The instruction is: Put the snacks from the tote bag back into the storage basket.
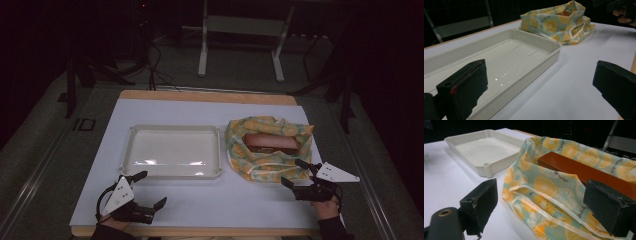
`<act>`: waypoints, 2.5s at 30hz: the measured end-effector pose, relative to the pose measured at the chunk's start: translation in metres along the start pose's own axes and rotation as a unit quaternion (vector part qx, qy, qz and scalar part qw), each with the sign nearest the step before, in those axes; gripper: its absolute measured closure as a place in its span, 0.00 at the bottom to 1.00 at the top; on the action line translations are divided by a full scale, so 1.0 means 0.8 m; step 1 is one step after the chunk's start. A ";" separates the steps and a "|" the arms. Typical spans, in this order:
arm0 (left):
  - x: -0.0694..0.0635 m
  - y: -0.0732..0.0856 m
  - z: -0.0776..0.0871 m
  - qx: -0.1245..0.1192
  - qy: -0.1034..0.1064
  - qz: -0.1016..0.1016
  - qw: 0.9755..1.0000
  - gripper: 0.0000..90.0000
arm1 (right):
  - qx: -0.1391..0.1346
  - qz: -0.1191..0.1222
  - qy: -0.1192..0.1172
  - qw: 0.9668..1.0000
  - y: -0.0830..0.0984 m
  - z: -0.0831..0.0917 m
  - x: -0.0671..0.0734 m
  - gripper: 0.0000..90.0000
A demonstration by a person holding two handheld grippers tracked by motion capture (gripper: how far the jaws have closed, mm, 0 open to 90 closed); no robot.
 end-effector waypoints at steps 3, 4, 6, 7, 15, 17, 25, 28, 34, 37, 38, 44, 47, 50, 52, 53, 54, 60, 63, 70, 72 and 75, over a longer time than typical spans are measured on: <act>-0.002 -0.001 0.001 0.002 0.000 -0.003 1.000 0.00 | -0.001 -0.011 -0.007 1.000 -0.001 0.000 -0.002 0.14; -0.003 -0.003 0.002 0.000 -0.001 -0.004 1.000 0.00 | -0.005 -0.018 -0.007 1.000 -0.002 0.000 -0.006 0.14; -0.004 -0.004 0.003 -0.001 -0.002 -0.004 1.000 0.00 | -0.002 -0.018 -0.007 1.000 -0.003 0.000 -0.007 0.14; -0.004 -0.004 0.003 -0.001 -0.002 -0.004 1.000 0.00 | -0.002 -0.018 -0.007 1.000 -0.003 0.000 -0.007 0.14; -0.011 -0.003 0.006 0.006 0.006 -0.011 1.000 0.00 | 0.008 0.007 -0.036 0.999 -0.011 -0.002 -0.011 0.15; -0.011 -0.002 0.006 0.007 0.006 -0.009 1.000 0.00 | 0.020 0.014 -0.053 0.998 -0.013 -0.001 -0.011 0.15; -0.011 -0.001 0.005 0.008 0.009 -0.011 1.000 0.00 | 0.063 0.038 -0.103 0.992 -0.021 0.004 -0.018 0.14; -0.012 -0.001 0.005 0.009 0.012 -0.012 1.000 0.00 | 0.074 0.046 -0.111 0.990 -0.022 0.003 -0.018 0.14; -0.015 -0.002 0.005 0.011 0.015 -0.016 1.000 0.00 | 0.094 0.051 -0.124 0.987 -0.029 -0.001 -0.022 0.14; -0.016 -0.003 0.006 0.009 0.016 -0.017 1.000 0.00 | 0.102 0.056 -0.121 0.986 -0.032 -0.003 -0.024 0.14; -0.018 -0.004 0.007 0.009 0.018 -0.019 1.000 0.00 | 0.107 0.058 -0.120 0.985 -0.035 -0.003 -0.026 0.14; -0.022 -0.006 0.010 0.006 0.023 -0.018 1.000 0.00 | 0.126 0.066 -0.116 0.983 -0.046 -0.003 -0.036 0.14; -0.023 -0.006 0.010 0.005 0.024 -0.018 1.000 0.00 | 0.129 0.064 -0.115 0.983 -0.050 -0.003 -0.039 0.14; -0.024 -0.006 0.010 0.006 0.027 -0.019 0.999 0.00 | 0.132 0.060 -0.120 0.982 -0.057 -0.003 -0.042 0.14; -0.024 -0.006 0.009 0.008 0.029 -0.018 0.999 0.00 | 0.132 0.068 -0.123 0.981 -0.064 -0.002 -0.046 0.14; -0.024 -0.005 0.009 0.008 0.030 -0.017 0.999 0.00 | 0.131 0.077 -0.117 0.981 -0.066 -0.002 -0.048 0.14; -0.024 -0.005 0.009 0.008 0.029 -0.018 0.999 0.00 | 0.132 0.080 -0.118 0.981 -0.068 -0.001 -0.050 0.14; -0.023 -0.005 0.008 0.009 0.031 -0.019 0.999 0.00 | 0.142 0.055 -0.130 0.980 -0.076 -0.002 -0.065 0.14; -0.023 -0.005 0.008 0.010 0.032 -0.018 0.999 0.00 | 0.151 0.051 -0.133 0.978 -0.078 -0.003 -0.070 0.14; -0.022 -0.004 0.005 0.013 0.034 -0.018 0.999 0.00 | 0.180 0.067 -0.121 0.974 -0.080 -0.014 -0.079 0.15; -0.021 -0.004 0.005 0.013 0.033 -0.019 0.999 0.00 | 0.187 0.072 -0.118 0.973 -0.079 -0.017 -0.080 0.16; -0.020 -0.003 0.004 0.014 0.032 -0.019 0.999 0.00 | 0.202 0.084 -0.116 0.969 -0.081 -0.023 -0.085 0.17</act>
Point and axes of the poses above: each handheld gripper's, and its own axes: z roughly backward along the jaws, y roughly out of its underside, x roughly to its left, the point moved 6 cm from there along -z, roughly forward along the jaws, and after that the axes turned 6 degrees about -y, right-handed, at the moved point
